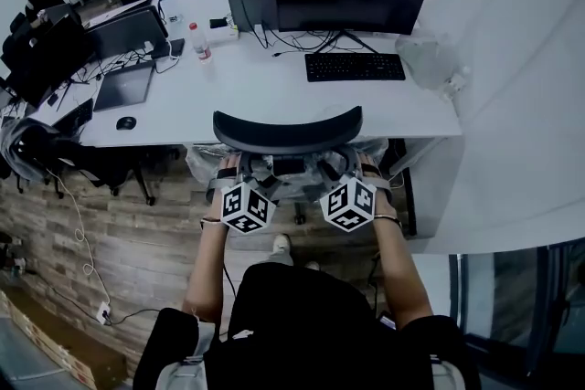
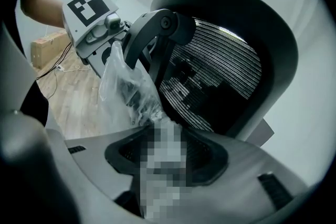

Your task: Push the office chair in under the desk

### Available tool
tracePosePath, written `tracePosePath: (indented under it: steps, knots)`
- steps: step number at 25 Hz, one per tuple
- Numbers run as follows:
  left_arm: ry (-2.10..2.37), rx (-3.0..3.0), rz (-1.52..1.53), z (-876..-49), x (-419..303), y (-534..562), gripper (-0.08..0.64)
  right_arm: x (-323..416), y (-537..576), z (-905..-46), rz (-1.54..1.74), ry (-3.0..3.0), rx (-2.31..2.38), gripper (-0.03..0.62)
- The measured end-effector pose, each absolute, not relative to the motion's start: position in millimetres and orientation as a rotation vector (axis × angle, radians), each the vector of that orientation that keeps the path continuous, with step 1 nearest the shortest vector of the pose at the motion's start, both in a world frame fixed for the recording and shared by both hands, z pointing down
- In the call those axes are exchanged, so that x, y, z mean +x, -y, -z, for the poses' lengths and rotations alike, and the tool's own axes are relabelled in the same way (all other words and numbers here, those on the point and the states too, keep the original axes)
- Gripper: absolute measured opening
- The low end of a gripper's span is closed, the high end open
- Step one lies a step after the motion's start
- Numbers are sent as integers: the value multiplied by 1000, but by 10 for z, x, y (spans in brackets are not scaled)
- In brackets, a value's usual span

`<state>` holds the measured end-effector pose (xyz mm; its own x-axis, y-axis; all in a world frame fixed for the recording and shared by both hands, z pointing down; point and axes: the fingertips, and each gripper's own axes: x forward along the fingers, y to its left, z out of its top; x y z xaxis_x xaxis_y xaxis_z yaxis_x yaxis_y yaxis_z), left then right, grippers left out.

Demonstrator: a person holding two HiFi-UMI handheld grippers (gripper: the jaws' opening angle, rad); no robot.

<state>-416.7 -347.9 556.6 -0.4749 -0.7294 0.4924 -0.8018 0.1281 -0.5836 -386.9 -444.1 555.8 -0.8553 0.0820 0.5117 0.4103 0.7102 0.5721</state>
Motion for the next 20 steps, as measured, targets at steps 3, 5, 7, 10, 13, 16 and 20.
tracePosePath:
  steps: [3, 5, 7, 10, 13, 16, 20]
  knots:
    - [2297, 1556, -1271, -5573, -4290, 3498, 354, -3996, 4457, -5564, 968, 2463, -382, 186]
    - [2298, 1558, -1271, -5569, -4370, 3517, 354, -4077, 4478, -5560, 970, 2464, -379, 186]
    - [2300, 1557, -1270, -5569, -4449, 3529, 354, -4158, 4490, -5558, 973, 2467, -376, 187]
    - [2307, 1558, -1268, -5569, -4557, 3552, 354, -4273, 4512, -5559, 974, 2473, -375, 189]
    - [2301, 1562, -1266, -5571, -4644, 3561, 357, -4349, 4514, -5556, 963, 2477, -388, 190]
    - [2291, 1562, -1261, -5567, -4733, 3521, 360, -4414, 4462, -5535, 966, 2489, -405, 189]
    - [2282, 1586, -1253, -5571, -4784, 3512, 365, -4457, 4436, -5546, 977, 2470, -406, 189]
